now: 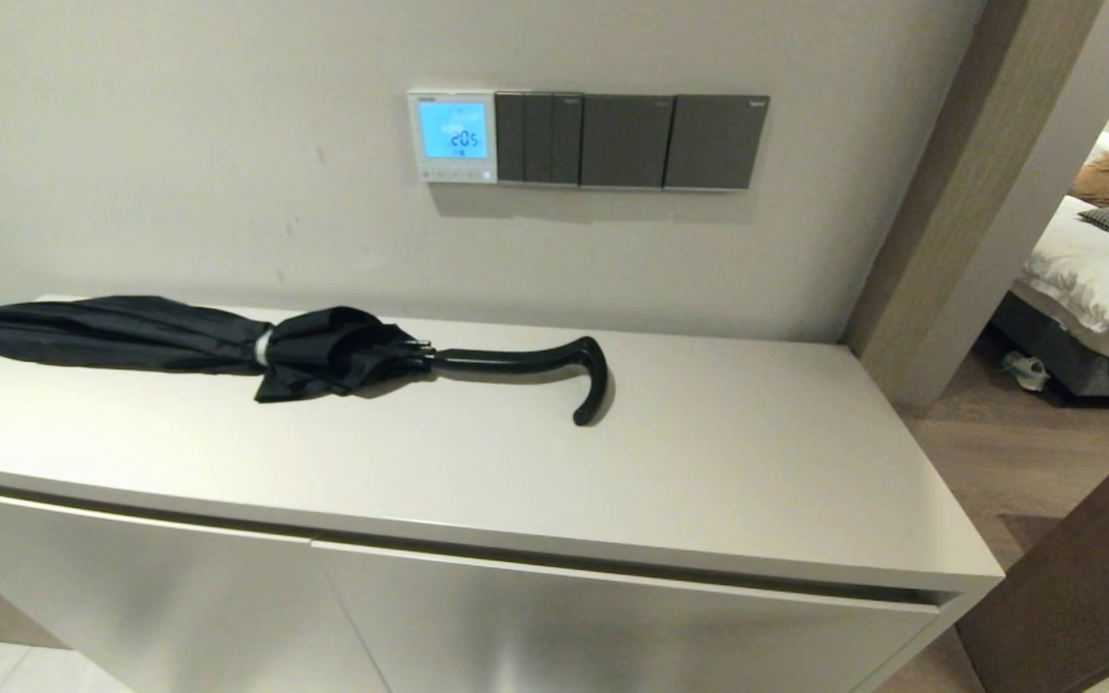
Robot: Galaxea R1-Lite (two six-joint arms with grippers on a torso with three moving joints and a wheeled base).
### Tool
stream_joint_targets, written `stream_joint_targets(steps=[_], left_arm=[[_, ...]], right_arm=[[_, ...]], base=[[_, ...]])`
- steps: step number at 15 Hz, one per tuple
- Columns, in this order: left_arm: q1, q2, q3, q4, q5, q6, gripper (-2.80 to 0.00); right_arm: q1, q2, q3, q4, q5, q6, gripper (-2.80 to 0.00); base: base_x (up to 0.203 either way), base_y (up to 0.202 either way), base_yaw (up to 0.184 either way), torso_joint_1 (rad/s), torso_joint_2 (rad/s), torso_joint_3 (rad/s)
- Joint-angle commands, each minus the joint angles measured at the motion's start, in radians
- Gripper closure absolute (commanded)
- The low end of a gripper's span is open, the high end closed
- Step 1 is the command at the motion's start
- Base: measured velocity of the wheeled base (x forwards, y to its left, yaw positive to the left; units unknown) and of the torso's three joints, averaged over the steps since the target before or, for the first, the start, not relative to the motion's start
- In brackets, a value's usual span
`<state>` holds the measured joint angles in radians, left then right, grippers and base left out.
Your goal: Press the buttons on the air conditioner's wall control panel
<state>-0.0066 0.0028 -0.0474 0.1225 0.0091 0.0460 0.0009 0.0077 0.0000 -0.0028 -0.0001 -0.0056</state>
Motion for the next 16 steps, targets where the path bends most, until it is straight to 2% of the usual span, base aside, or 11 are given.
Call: stream_joint_targets(steps=[1,13,16], left_arm=[[0.0,0.0,0.0,0.005,0.0,0.0,0.0],[0.0,-0.001,0.001,0.0,-0.012,0.006,0.0],[0.0,-0.001,0.004,-0.014,-0.011,-0.009,0.0]], right_arm=[[0.001,0.002,0.003,0.0,0.0,-0.001,0.0],[0.001,0.002,0.003,0.0,0.0,-0.001,0.0],[0.001,0.002,0.003,0.0,0.0,-0.001,0.0]], base=[[0.0,0.0,0.0,0.0,0.0,0.0],[0.0,0.0,0.0,0.0,0.0,0.0],[0.0,0.0,0.0,0.0,0.0,0.0]])
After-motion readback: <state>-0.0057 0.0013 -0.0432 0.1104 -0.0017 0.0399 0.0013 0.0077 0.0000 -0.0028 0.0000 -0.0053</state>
